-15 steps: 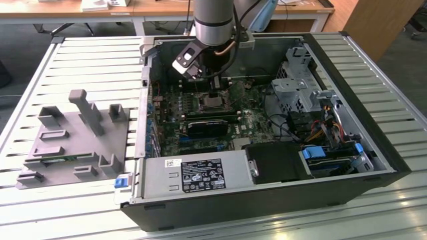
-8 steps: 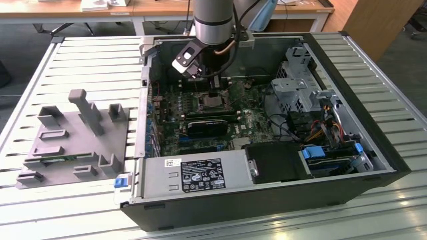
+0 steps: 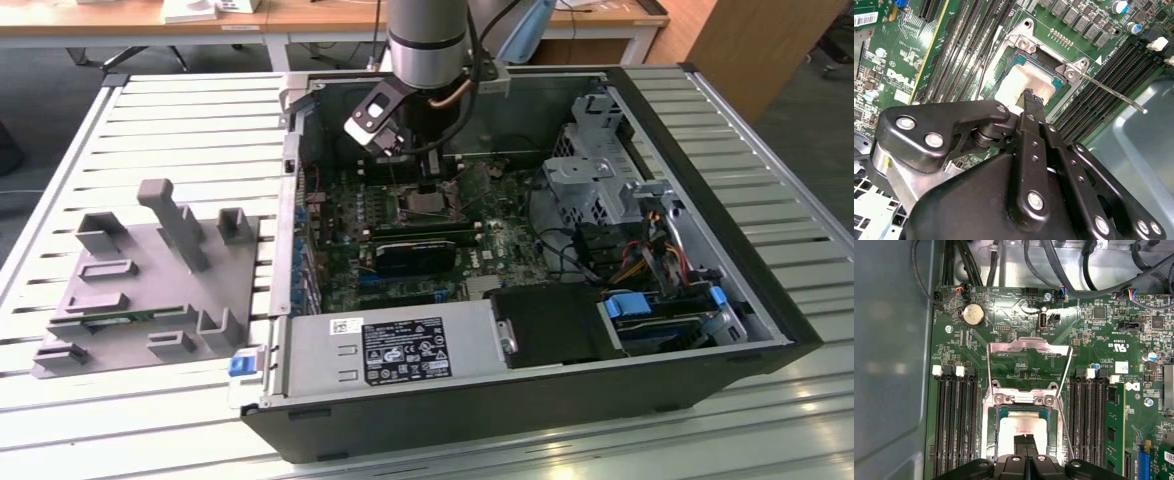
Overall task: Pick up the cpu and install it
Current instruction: 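Close the cpu cover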
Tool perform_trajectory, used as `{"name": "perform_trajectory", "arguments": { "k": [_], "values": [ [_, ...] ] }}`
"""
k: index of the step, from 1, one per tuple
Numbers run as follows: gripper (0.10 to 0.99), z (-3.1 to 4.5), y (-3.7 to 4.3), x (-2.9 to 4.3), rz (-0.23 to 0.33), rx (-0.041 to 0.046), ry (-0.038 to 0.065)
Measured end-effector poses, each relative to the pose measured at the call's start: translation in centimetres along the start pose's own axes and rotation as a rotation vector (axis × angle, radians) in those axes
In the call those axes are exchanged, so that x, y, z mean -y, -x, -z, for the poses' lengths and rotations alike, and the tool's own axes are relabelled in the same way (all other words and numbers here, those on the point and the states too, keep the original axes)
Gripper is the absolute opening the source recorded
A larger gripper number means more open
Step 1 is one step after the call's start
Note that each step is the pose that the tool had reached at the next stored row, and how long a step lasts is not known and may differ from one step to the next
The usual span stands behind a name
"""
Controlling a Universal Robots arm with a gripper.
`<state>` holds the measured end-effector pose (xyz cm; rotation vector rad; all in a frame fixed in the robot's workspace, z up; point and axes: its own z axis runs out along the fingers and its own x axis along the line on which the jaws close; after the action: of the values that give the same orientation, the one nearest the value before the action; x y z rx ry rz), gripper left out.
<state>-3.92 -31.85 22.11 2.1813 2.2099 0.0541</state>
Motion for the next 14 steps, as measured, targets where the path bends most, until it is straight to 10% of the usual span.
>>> {"name": "perform_trajectory", "arguments": {
  "k": [14],
  "values": [
    [0.106,0.39,0.0,-0.02,0.0,0.0,0.0]
  ]
}}
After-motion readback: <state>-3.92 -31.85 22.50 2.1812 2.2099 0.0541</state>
